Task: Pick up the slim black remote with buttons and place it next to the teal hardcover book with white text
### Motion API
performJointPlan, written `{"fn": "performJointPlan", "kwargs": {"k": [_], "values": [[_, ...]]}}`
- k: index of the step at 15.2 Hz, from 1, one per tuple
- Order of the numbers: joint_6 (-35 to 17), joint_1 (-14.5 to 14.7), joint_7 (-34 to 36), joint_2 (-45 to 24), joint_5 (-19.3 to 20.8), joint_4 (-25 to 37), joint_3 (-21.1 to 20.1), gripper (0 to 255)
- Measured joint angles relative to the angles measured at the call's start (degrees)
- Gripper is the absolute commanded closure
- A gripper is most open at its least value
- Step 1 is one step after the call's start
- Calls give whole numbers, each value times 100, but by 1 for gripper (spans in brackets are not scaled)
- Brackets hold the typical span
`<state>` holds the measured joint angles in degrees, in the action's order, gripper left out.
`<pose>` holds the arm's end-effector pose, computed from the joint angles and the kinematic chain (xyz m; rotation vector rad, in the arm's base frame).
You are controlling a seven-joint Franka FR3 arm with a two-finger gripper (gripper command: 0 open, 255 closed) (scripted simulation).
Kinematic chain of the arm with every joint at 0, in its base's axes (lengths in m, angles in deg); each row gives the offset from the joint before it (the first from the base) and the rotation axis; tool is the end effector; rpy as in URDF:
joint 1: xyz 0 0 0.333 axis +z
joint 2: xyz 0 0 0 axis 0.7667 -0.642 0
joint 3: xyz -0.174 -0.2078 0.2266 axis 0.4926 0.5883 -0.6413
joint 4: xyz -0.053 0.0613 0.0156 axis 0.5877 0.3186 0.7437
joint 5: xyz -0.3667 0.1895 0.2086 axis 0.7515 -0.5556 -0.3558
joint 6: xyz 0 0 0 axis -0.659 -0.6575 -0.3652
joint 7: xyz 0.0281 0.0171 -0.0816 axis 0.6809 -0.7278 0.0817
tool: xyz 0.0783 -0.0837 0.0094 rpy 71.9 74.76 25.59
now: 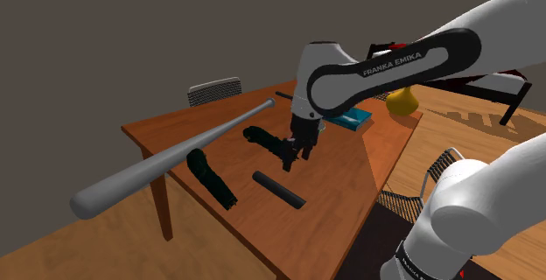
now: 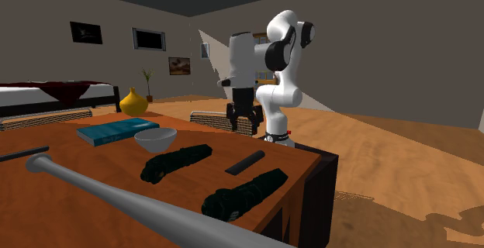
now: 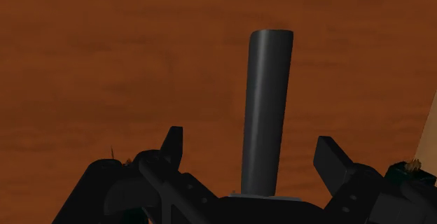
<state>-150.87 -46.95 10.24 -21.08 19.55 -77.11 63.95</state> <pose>0.4055 0.1118 0.3907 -3.0881 -0.1263 -0.0102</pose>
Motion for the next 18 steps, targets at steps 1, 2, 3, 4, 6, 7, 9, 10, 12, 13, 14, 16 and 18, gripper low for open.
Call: {"fn": "performJointPlan", "kwargs": {"k": [1, 2, 3, 4, 6, 7, 9, 10, 12, 13, 14, 16, 18], "values": [[-213, 23, 56, -197, -63, -34, -54, 0], [-387, 56, 118, -347, -134, -72, -106, 0], [-602, 77, 177, -572, -191, -77, -161, 0], [-703, 102, 217, -660, -240, -99, -193, 0], [-930, 122, 253, -850, -283, -138, -242, 0], [-1037, 135, 260, -896, -304, -200, -260, 0], [-1232, 141, 257, -1021, -321, -270, -283, 0], [-1347, 148, 266, -1104, -330, -301, -304, 0], [-1535, 149, 272, -1257, -333, -335, -330, 0], [-1568, 149, 271, -1281, -334, -344, -333, 0], [-1586, 150, 274, -1296, -335, -345, -337, 0], [-1598, 151, 276, -1304, -336, -347, -339, 0], [-1601, 151, 276, -1307, -336, -348, -340, 0]]}}
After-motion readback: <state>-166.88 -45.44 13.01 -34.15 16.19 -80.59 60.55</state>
